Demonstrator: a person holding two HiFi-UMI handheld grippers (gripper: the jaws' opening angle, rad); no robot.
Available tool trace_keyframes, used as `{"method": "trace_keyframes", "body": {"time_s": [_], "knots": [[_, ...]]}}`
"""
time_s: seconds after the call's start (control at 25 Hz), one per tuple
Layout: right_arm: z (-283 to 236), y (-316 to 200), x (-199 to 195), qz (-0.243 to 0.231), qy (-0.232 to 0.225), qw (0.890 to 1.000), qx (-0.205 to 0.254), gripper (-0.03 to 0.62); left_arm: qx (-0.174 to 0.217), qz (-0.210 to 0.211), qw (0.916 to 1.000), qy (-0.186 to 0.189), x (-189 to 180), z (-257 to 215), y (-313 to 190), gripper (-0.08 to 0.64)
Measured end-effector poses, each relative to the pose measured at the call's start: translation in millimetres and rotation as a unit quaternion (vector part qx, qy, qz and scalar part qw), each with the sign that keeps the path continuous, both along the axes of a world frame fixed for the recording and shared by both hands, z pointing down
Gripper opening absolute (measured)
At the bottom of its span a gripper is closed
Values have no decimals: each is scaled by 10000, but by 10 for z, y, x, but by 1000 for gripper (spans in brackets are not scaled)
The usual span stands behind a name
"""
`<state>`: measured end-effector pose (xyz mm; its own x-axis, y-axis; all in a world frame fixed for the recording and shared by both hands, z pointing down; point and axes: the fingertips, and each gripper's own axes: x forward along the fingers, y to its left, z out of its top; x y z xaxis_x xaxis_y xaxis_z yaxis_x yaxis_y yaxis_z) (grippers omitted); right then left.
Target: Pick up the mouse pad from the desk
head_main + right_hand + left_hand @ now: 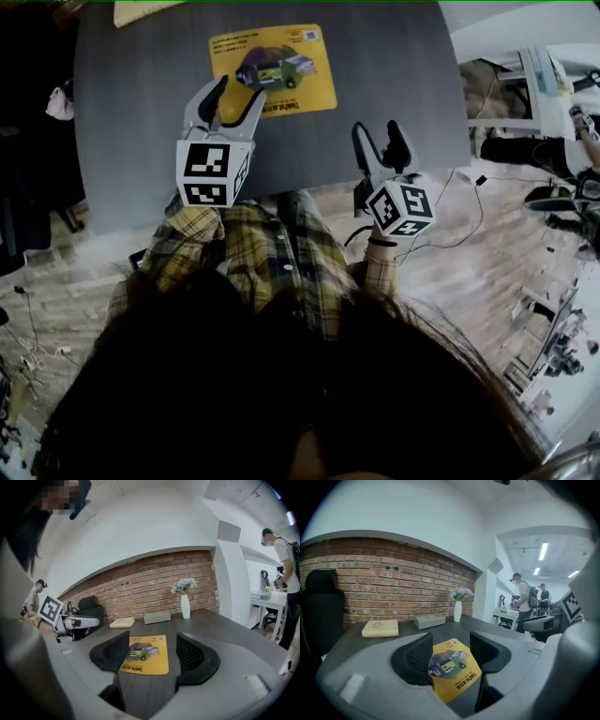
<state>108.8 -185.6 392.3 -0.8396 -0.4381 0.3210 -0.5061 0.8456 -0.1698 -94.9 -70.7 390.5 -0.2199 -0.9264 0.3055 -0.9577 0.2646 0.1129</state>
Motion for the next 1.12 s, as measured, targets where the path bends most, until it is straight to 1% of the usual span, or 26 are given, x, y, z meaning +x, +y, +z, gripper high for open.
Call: {"method": "trace_keyframes", "body": {"time_s": [0.24,0.4,0.6,0.88,1.12], "knots": [[-28,-352,-315,-764,-84,9970,-94,290,-65,-804,9967,-67,-100,-80,-13,239],[-19,-514,-543,-1301,-99,9914,-96,290,-70,-1295,9914,-150,-180,-110,-20,239],[16,-672,-774,-1894,-80,9818,-65,290,-85,-1806,9833,-187,-213,-92,-56,239],[40,-765,-997,-2381,-57,9712,-64,290,-171,-2175,9758,-169,-213,-40,-82,239],[127,-765,-1049,-2409,-22,9703,-204,290,-303,-2235,9741,-161,-220,8,-6,239]]}}
